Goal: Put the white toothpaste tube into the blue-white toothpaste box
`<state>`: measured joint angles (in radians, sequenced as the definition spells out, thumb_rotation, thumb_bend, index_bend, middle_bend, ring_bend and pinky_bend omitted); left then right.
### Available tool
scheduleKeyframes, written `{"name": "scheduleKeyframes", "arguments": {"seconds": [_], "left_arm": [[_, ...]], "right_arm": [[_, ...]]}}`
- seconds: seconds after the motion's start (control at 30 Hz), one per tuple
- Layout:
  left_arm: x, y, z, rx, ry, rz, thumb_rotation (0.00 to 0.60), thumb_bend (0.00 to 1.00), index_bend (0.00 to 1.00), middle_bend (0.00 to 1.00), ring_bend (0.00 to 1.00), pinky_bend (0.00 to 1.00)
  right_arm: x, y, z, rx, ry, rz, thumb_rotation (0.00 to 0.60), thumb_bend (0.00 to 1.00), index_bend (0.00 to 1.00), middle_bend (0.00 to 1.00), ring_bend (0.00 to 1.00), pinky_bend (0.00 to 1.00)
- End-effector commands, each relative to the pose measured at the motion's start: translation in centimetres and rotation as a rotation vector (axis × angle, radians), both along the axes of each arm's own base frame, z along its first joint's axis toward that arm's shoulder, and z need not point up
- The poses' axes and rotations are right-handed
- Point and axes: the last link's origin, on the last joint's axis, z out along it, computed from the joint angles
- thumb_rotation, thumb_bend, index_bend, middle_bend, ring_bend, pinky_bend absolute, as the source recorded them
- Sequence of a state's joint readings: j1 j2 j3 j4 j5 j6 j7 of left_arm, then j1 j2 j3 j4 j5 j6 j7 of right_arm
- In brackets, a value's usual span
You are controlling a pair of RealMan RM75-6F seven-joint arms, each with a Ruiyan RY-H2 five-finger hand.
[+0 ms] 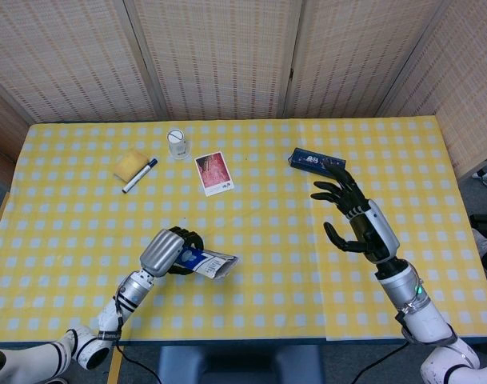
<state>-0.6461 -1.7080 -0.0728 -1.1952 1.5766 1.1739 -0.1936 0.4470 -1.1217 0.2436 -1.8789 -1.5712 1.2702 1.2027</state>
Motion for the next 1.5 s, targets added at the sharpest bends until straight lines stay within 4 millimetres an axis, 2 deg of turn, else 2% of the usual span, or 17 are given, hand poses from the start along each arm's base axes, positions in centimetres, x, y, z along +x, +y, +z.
{"name": "scheduleKeyframes", "arguments": {"seconds": [0.03,0.1,0.17,0.3,0.5,0.6,0.7,0.83,0.93,1.07,1.17,1.3,1.4,1.5], "left_arm": [[0.3,-0.9,-1.5,-0.026,0.017,-0.018,0.600,0.25,0.54,0.66,0.50,0.46],[0.3,-1.3,-2.5,-0.049,0.040,-0.024,0.600,0.25,0.53,0.65,0.49,0.44],[0.3,-1.4,-3.2,-0.067,0.060,-0.021,0.600,0.24,0.50,0.61,0.43,0.38],[0.6,-1.6,-3.4,-0.075,0.066,-0.020,0.600,0.20,0.33,0.40,0.21,0.19],[0.7,-1.8,-3.2,-0.117,0.048,-0.008,0.600,0.16,0.14,0.21,0.03,0.02],[0.8,-2.0,-3.0,-0.145,0.053,-0.003,0.600,0.14,0.05,0.14,0.00,0.00],[0.9,-2.2,-2.2,-0.141,0.053,-0.012,0.600,0.14,0.04,0.12,0.00,0.00],[0.4,-2.2,0.6,-0.096,0.068,-0.029,0.600,0.14,0.07,0.12,0.00,0.00],[-0.5,-2.1,3.8,-0.029,0.058,-0.011,0.600,0.14,0.10,0.12,0.00,0.00],[-2.5,-1.8,8.3,0.080,0.053,0.033,0.600,0.15,0.12,0.12,0.00,0.00],[-4.4,-2.2,10.7,0.147,0.072,0.063,0.600,0.15,0.12,0.12,0.00,0.00],[-7.2,-3.2,12.7,0.275,0.129,0.115,0.600,0.15,0.12,0.13,0.00,0.00],[-10.0,-4.4,13.6,0.373,0.240,0.187,0.600,0.15,0.12,0.13,0.00,0.00],[-12.9,-5.9,14.8,0.405,0.321,0.289,0.600,0.15,0.12,0.13,0.00,0.00]], "right_arm": [[-0.1,0.3,0.2,-0.008,0.006,-0.003,0.600,0.48,0.00,0.00,0.14,0.19],[-0.2,0.4,0.3,-0.005,-0.002,-0.006,0.600,0.48,0.00,0.00,0.14,0.19],[-0.2,0.5,0.4,-0.001,-0.002,-0.005,0.600,0.48,0.00,0.00,0.14,0.19],[-0.4,0.7,0.6,-0.003,0.006,-0.005,0.600,0.48,0.00,0.00,0.13,0.19],[-0.8,0.6,0.8,-0.011,0.011,-0.014,0.600,0.48,0.00,0.00,0.13,0.19],[-0.9,0.6,0.8,-0.009,0.018,-0.016,0.600,0.48,0.00,0.00,0.13,0.19],[-1.3,0.7,0.9,-0.023,0.069,-0.008,0.600,0.48,0.00,0.00,0.13,0.19],[-2.7,0.9,1.3,-0.102,0.284,-0.007,0.600,0.48,0.00,0.00,0.12,0.17],[-4.3,1.2,1.7,-0.144,0.493,-0.017,0.600,0.48,0.00,0.00,0.09,0.14],[-6.6,1.6,1.8,-0.173,0.764,-0.043,0.600,0.48,0.00,0.00,0.06,0.10],[-8.3,1.7,1.6,-0.193,0.971,-0.054,0.600,0.48,0.00,0.00,0.04,0.08],[-10.6,2.3,1.9,-0.192,1.250,-0.089,0.600,0.48,0.00,0.00,0.03,0.07],[-11.9,2.9,2.1,-0.334,1.453,-0.190,0.600,0.48,0.00,0.00,0.01,0.04],[-13.0,4.4,1.5,-0.464,1.590,-0.315,0.600,0.44,0.00,0.00,0.00,0.00]]}}
